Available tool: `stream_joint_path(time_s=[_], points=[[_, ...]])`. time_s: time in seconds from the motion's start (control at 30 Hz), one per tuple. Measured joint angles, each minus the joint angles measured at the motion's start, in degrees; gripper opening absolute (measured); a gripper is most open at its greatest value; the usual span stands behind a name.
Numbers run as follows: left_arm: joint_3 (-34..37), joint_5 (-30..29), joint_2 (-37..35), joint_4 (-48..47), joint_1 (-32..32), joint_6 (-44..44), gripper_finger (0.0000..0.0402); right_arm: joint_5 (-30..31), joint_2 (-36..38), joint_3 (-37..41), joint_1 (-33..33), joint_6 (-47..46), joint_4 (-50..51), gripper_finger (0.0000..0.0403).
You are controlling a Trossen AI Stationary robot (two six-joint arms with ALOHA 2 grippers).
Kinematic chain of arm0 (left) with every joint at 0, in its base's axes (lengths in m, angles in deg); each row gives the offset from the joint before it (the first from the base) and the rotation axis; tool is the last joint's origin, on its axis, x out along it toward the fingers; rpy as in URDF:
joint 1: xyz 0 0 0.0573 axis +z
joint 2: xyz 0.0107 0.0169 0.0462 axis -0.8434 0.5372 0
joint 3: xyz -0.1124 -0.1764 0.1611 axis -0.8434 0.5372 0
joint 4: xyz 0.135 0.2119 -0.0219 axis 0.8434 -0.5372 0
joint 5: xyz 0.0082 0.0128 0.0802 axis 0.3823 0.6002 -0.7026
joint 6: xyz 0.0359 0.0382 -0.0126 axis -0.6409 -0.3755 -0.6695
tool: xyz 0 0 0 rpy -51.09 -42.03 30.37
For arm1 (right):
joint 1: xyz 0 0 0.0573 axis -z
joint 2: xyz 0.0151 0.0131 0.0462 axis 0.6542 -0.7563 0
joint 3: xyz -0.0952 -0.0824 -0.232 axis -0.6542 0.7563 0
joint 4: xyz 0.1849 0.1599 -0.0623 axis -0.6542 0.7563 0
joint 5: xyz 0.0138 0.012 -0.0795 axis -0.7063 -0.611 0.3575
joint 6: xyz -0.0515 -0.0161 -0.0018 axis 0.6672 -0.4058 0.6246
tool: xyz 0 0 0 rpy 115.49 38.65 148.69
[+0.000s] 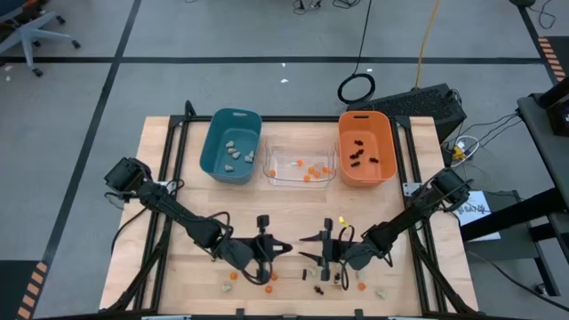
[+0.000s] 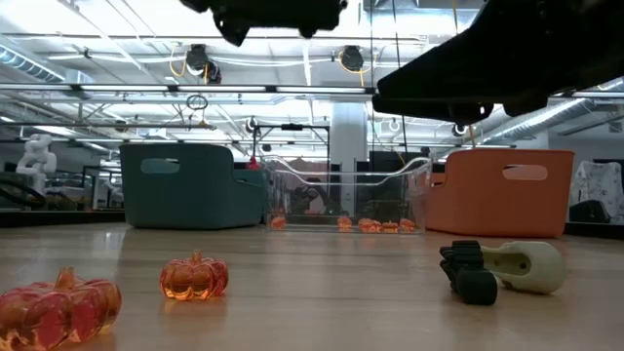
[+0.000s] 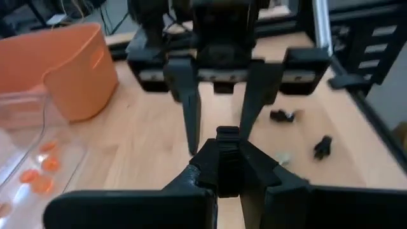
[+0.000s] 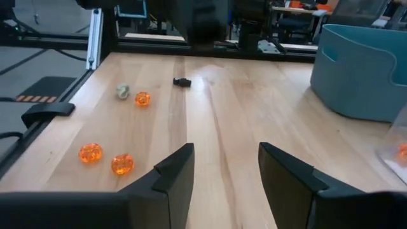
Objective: Sort Halloween decoration
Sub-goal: Put the black skeleton toy into the orange bin
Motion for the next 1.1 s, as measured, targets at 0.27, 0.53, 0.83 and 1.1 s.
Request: stream_joint_path(time_s=[0.27, 0.53, 0.83, 1.1], points=[[0.00, 2.23, 0.00, 9.69, 0.04, -3.08, 0.0029, -0.02, 0.00, -0.02, -0.22, -0.44, -1.80, 0.0160], [0.00, 2.38, 0.00, 17.16, 0.02, -2.82, 0.0029, -0.04, 0.00, -0.02, -0.22, 3.43, -8.17, 0.0160], [0.01, 2.52, 0.00, 22.45, 0.07, -3.21, 0.0029, -0.06, 0.00, -0.02, -0.22, 10.66, -21.18, 0.0160], [0.01, 2.60, 0.00, 22.26, 1.07, -3.19, 0.0029, -4.59, 0.00, -0.02, -0.11, 14.01, -26.68, 0.0160]])
